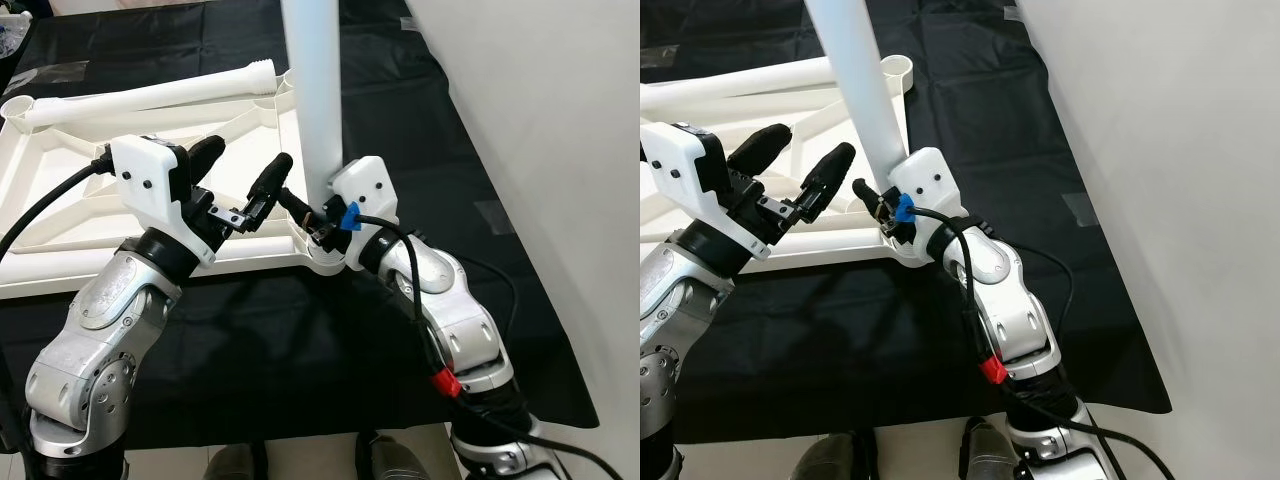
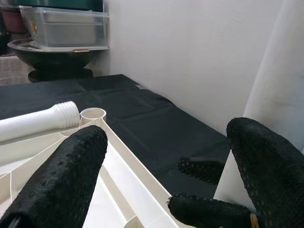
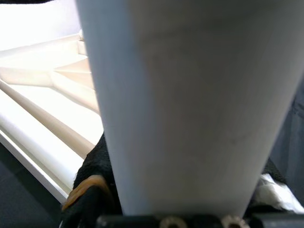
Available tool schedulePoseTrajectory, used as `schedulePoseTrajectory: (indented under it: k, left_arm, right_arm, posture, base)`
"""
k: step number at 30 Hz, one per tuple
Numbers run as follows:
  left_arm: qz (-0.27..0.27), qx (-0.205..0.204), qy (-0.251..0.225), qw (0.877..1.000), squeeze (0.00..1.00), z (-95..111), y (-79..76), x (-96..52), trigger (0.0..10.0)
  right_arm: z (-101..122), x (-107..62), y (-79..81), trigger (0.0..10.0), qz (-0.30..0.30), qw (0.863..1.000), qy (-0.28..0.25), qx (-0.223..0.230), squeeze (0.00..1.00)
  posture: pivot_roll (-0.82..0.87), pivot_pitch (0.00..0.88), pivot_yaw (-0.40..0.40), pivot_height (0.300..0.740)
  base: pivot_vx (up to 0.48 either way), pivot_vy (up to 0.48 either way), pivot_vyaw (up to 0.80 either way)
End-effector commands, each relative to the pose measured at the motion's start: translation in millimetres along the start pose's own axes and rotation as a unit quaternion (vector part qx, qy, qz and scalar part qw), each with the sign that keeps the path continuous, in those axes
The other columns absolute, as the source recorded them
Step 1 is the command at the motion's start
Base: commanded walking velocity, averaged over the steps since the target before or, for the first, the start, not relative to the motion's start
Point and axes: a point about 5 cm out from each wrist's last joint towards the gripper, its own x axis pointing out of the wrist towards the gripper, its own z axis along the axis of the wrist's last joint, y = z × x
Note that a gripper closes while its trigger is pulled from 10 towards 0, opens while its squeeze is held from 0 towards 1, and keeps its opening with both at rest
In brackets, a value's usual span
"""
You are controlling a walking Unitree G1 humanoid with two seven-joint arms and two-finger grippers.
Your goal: Building children table
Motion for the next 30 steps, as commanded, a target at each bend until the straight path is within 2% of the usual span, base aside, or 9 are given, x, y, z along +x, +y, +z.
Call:
schedulePoseTrajectory:
  k: [1,6,8,10,11,16,18,25,30]
  left_arm:
    - [-0.004,-0.003,-0.002,1.000,0.00,2.4,-3.5,-2.3,10.0]
    - [-0.006,-0.005,-0.002,1.000,0.00,2.8,-3.7,-1.6,10.0]
    - [-0.055,-0.068,-0.030,0.996,0.00,14.4,-12.3,12.8,10.0]
    - [-0.088,-0.081,-0.042,0.992,0.00,21.0,-17.8,18.4,10.0]
    - [-0.088,-0.081,-0.042,0.992,0.00,21.0,-17.8,18.4,10.0]
    - [-0.208,-0.069,-0.061,0.974,0.00,39.1,-35.7,27.4,10.0]
    - [-0.220,-0.065,-0.062,0.971,0.00,40.9,-36.7,27.5,10.0]
    - [-0.237,-0.062,-0.080,0.966,0.00,60.2,-28.5,30.4,10.0]
    - [-0.251,-0.084,-0.119,0.957,0.00,84.1,-8.1,25.4,10.0]
  right_arm:
    - [-33.7,-1.0,9.2,10.0,0.022,0.995,0.083,0.040,0.00]
    - [-34.7,-1.4,9.7,10.0,0.020,0.995,0.085,0.046,0.00]
    - [-34.7,-2.2,9.8,10.0,0.018,0.995,0.087,0.054,0.00]
    - [-34.7,-2.1,10.3,10.0,0.018,0.994,0.087,0.056,0.00]
    - [-34.7,-2.1,10.3,10.0,0.018,0.994,0.087,0.056,0.00]
    - [-34.3,-1.4,12.3,10.0,0.019,0.994,0.089,0.060,0.00]
    - [-34.2,-1.5,12.4,10.0,0.019,0.994,0.089,0.061,0.00]
    - [-35.0,-2.1,11.6,10.0,0.014,0.994,0.091,0.064,0.00]
    - [-34.5,-1.3,13.4,10.0,0.017,0.994,0.090,0.067,0.00]
  posture:
    - [0.01,0.295,0.010,0.740]
    - [0.01,0.297,0.011,0.740]
    - [0.01,0.300,0.011,0.740]
    - [0.01,0.299,0.012,0.740]
    - [0.01,0.299,0.012,0.740]
    - [0.00,0.299,0.022,0.740]
    - [0.00,0.299,0.023,0.740]
    - [0.01,0.301,0.025,0.740]
    - [0.01,0.303,0.021,0.740]
  base:
    - [0.000,0.000,0.00]
    - [0.000,0.000,0.00]
    - [0.000,0.000,0.00]
    - [0.000,0.000,0.00]
    - [0.000,0.000,0.00]
    - [0.000,0.000,0.00]
    - [0.000,0.000,0.00]
    - [0.000,0.000,0.00]
    - [0.000,0.000,0.00]
